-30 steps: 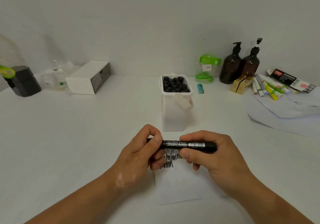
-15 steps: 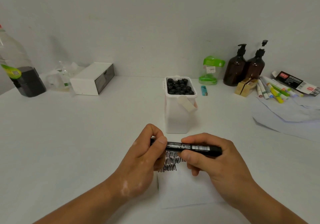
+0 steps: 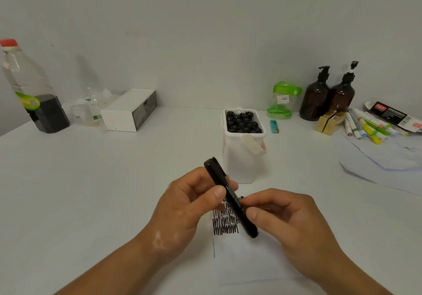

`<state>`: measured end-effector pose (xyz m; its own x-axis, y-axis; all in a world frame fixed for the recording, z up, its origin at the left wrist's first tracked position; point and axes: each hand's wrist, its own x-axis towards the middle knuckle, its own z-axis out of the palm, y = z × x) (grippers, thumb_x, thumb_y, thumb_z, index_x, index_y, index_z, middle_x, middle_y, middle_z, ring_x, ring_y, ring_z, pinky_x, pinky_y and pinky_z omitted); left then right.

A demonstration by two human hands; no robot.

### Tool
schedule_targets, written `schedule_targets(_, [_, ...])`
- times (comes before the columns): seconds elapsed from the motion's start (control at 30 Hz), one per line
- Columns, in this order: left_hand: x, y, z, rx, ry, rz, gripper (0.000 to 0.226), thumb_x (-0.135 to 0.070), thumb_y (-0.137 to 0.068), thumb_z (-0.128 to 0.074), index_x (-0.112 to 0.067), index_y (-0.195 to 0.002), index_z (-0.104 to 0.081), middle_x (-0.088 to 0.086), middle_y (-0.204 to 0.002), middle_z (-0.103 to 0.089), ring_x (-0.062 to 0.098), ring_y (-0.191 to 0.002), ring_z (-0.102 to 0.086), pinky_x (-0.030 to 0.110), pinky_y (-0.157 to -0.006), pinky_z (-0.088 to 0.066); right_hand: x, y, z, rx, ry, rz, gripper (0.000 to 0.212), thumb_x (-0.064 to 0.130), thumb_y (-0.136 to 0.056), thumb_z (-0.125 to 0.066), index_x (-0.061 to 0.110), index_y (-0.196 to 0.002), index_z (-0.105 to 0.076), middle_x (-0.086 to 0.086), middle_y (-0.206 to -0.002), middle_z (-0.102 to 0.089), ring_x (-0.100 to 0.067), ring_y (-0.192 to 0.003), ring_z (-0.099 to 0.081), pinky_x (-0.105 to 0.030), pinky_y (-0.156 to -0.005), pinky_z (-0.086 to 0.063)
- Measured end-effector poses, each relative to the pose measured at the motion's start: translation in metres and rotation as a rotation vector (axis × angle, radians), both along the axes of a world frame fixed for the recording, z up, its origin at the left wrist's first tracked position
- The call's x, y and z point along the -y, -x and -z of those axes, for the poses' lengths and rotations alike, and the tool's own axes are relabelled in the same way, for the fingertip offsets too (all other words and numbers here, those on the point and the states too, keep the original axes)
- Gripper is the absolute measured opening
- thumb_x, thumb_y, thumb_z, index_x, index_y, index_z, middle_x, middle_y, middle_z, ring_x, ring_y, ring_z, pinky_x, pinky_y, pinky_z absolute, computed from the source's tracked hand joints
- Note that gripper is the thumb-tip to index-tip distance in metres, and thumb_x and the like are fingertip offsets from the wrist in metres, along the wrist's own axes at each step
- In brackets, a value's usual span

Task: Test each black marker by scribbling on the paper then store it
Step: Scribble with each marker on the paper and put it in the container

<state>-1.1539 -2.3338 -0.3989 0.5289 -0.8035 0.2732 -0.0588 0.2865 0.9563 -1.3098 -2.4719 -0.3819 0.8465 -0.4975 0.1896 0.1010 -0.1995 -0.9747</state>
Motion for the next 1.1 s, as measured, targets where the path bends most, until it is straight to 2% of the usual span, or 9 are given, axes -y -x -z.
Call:
schedule_targets(0.1, [-0.003, 0.002, -0.004, 0.107, -0.035, -0.023, 0.025, -0.039, -0.086, -0.068, -0.023, -0.106, -0.071, 0.008, -0.094, -0.075, 0.024, -0.090, -0.071, 0.029, -0.084, -0.054, 0.000, 0.001, -0.003, 0.040, 0.028, 0.076, 0.013, 0.021, -0.076, -0.084, 0.029, -0.086, -0.080, -0.006, -0.081, -0.078, -0.015, -0.073, -0.073, -0.020, -0.071, -0.056])
schedule_targets(0.23, [-0.004, 0.005, -0.006, 0.285, -0.161, -0.004, 0.018, -0.037, -0.089, -0.067, -0.030, -0.104, -0.074, -0.003, -0.081, -0.073, 0.007, -0.070, -0.068, 0.016, -0.066, -0.051, -0.002, 0.003, -0.008, 0.074, -0.012, 0.040, 0.025, 0.036, -0.071, -0.076, 0.033, -0.095, -0.076, -0.010, -0.069, -0.070, -0.013, -0.060, -0.064, -0.024, -0.058, -0.053])
schedule_targets(0.33, [-0.004, 0.007, -0.005, 0.385, -0.219, 0.041, 0.018, -0.033, -0.090, -0.068, -0.030, -0.105, -0.075, -0.007, -0.086, -0.071, 0.010, -0.074, -0.065, 0.023, -0.069, -0.051, -0.002, 0.002, -0.006, 0.058, 0.002, 0.036, 0.022, 0.029, -0.073, -0.077, 0.033, -0.094, -0.076, -0.006, -0.066, -0.068, -0.012, -0.059, -0.062, -0.024, -0.056, -0.052])
schedule_targets(0.5, [-0.004, 0.000, 0.000, 0.346, -0.268, 0.064, 0.024, -0.047, -0.087, -0.068, -0.032, -0.103, -0.075, -0.005, -0.080, -0.071, 0.014, -0.072, -0.065, 0.041, -0.073, -0.055, 0.005, 0.003, -0.011, 0.104, 0.060, 0.056, 0.015, 0.018, -0.073, -0.077, 0.024, -0.087, -0.077, -0.004, -0.062, -0.067, -0.012, -0.054, -0.058, -0.021, -0.053, -0.049])
schedule_targets(0.6, [-0.005, -0.009, 0.004, 0.332, -0.293, 0.018, 0.022, -0.047, -0.087, -0.067, -0.030, -0.099, -0.075, -0.004, -0.073, -0.068, 0.010, -0.068, -0.062, 0.035, -0.070, -0.053, 0.027, 0.006, -0.036, 0.203, 0.105, 0.172, 0.019, 0.020, -0.069, -0.086, 0.022, -0.085, -0.078, -0.005, -0.055, -0.063, -0.013, -0.048, -0.053, -0.019, -0.049, -0.047])
schedule_targets(0.8, [-0.006, -0.022, 0.008, 0.284, -0.314, -0.130, 0.007, -0.029, -0.090, -0.071, -0.033, -0.093, -0.076, -0.003, -0.073, -0.072, 0.008, -0.063, -0.065, 0.018, -0.065, -0.053, 0.076, -0.009, -0.118, 0.353, 0.298, 0.440, 0.009, 0.036, -0.072, -0.074, 0.028, -0.076, -0.075, 0.001, -0.057, -0.065, -0.020, -0.047, -0.051, -0.030, -0.049, -0.044])
schedule_targets(0.97, [-0.006, -0.024, 0.009, 0.308, -0.339, -0.187, 0.010, -0.026, -0.090, -0.070, -0.033, -0.089, -0.076, -0.004, -0.072, -0.071, 0.008, -0.061, -0.065, 0.017, -0.062, -0.052, 0.095, -0.045, -0.160, 0.195, 0.590, 0.536, 0.006, 0.036, -0.082, -0.073, 0.030, -0.084, -0.074, -0.002, -0.073, -0.074, -0.024, -0.065, -0.067, -0.041, -0.064, -0.057])
schedule_targets(1.03, [-0.006, -0.026, 0.009, 0.314, -0.341, -0.200, 0.011, -0.025, -0.090, -0.070, -0.033, -0.089, -0.075, -0.004, -0.071, -0.071, 0.007, -0.060, -0.065, 0.015, -0.061, -0.051, 0.100, -0.060, -0.163, 0.111, 0.689, 0.528, 0.006, 0.035, -0.084, -0.074, 0.029, -0.086, -0.074, 0.000, -0.073, -0.073, -0.009, -0.064, -0.066, -0.027, -0.065, -0.055])
schedule_targets(1.1, [-0.007, -0.027, 0.010, 0.313, -0.346, -0.204, 0.011, -0.025, -0.090, -0.069, -0.034, -0.088, -0.075, -0.004, -0.070, -0.071, 0.007, -0.060, -0.064, 0.015, -0.061, -0.051, 0.101, -0.072, -0.163, 0.027, 0.780, 0.521, 0.006, 0.033, -0.084, -0.074, 0.028, -0.087, -0.074, 0.007, -0.066, -0.068, 0.000, -0.056, -0.058, -0.012, -0.057, -0.043])
